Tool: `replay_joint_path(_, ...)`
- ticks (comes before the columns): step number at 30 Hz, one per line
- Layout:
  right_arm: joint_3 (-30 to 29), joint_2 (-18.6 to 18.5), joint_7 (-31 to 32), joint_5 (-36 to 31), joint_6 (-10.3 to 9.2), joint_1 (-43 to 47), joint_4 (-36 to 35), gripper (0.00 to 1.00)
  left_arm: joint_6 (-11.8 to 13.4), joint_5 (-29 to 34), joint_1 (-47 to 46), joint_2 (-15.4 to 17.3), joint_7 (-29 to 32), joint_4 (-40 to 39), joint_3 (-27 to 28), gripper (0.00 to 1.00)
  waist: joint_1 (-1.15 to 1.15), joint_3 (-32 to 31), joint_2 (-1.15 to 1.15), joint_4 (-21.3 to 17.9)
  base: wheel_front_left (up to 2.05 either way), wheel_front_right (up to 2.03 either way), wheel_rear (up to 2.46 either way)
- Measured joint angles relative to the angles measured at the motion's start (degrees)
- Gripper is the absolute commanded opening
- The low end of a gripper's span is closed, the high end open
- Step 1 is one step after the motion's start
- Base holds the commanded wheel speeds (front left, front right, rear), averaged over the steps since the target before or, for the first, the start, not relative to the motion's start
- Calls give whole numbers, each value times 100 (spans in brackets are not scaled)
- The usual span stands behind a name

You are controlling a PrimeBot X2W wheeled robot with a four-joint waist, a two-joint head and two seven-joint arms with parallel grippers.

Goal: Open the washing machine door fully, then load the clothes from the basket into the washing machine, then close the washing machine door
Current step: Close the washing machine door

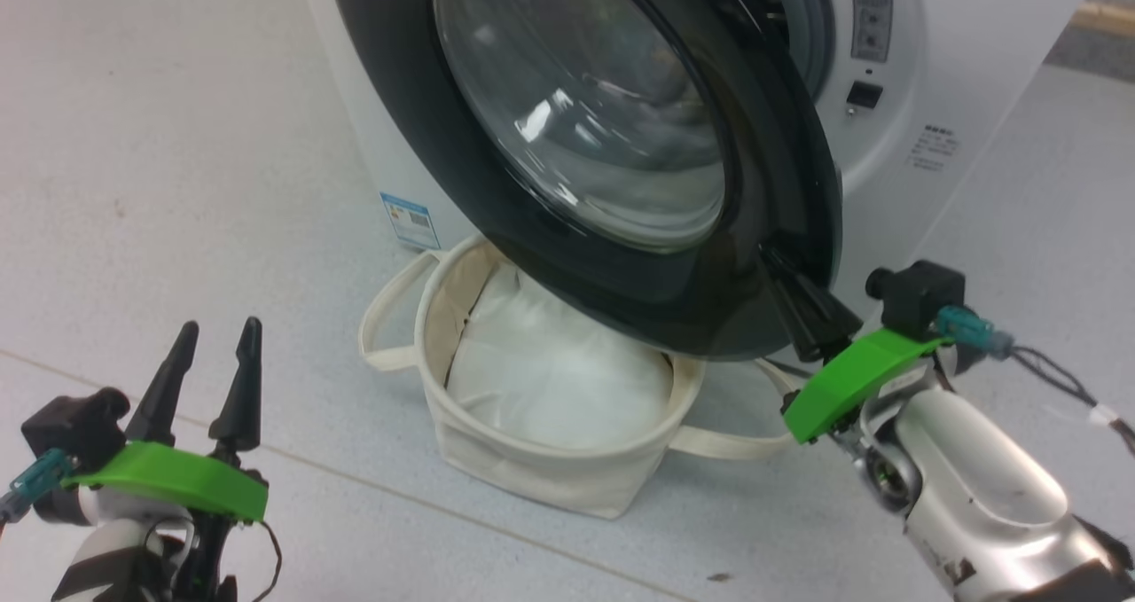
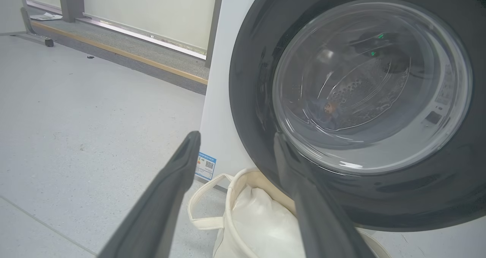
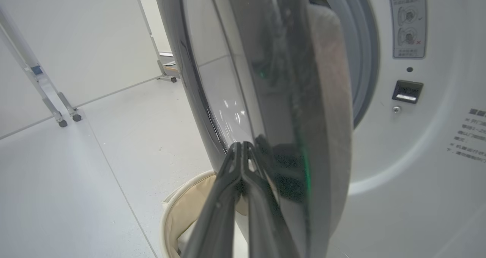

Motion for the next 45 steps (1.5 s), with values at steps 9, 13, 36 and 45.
replay_joint_path(9, -521, -15, -1, -241, 1, -392, 23, 0, 0, -45, -187, 1, 0, -224, 34, 100, 0, 478, 0, -83, 0, 0, 0)
replay_joint_path(13, -855, -97, -1, -390, 1, -743, 105, 0, -1, -54, -302, 3, 0, -376, 46, 100, 0, 758, 0, -83, 0, 0, 0)
replay_joint_path(36, -1410, -348, -1, -608, 11, -1699, 465, 0, -1, -89, -557, -19, 0, -471, 221, 100, 0, 1257, 0, -36, 0, 0, 0)
replay_joint_path(45, -1794, -170, -3, -575, 1, -1099, 107, 100, -1, -89, -521, 18, 0, -304, 219, 100, -1, 821, 0, -347, 0, 0, 0)
